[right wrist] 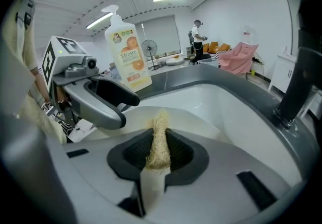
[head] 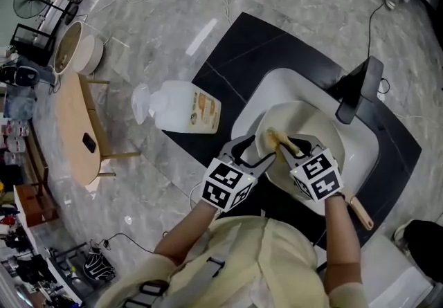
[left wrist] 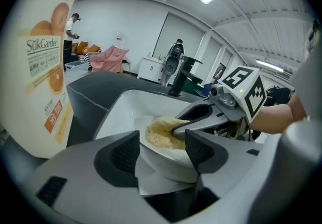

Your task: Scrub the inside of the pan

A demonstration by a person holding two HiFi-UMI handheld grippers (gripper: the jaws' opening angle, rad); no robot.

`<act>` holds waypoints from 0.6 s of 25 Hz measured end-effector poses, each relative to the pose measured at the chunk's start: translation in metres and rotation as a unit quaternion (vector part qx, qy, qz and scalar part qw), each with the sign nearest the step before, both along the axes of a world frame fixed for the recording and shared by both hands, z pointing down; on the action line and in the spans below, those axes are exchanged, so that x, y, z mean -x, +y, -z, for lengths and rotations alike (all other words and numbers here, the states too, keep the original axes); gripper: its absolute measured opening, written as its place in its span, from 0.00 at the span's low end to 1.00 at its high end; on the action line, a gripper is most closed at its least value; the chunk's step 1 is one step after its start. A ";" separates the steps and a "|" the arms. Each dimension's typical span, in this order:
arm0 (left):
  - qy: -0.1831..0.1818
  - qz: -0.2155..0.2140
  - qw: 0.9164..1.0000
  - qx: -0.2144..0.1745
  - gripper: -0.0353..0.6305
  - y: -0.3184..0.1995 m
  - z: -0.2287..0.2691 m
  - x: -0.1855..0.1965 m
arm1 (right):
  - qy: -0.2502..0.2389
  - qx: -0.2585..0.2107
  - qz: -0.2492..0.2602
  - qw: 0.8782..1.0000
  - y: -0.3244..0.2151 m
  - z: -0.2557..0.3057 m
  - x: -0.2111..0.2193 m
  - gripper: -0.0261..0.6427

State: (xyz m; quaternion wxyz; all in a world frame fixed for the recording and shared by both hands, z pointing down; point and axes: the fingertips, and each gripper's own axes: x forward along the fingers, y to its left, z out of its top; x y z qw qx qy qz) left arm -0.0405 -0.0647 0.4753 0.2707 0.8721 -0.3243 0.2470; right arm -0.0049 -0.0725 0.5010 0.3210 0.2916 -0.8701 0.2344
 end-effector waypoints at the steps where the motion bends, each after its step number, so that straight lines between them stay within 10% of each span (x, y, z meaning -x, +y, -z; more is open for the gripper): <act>1: -0.004 0.004 1.000 0.001 0.46 -0.002 -0.001 -0.001 | -0.002 -0.001 0.008 1.000 -0.002 -0.002 0.001 0.15; 15: -0.038 0.014 0.999 -0.008 0.46 -0.008 -0.007 0.004 | 0.024 -0.011 0.032 0.999 -0.029 -0.053 0.015 0.16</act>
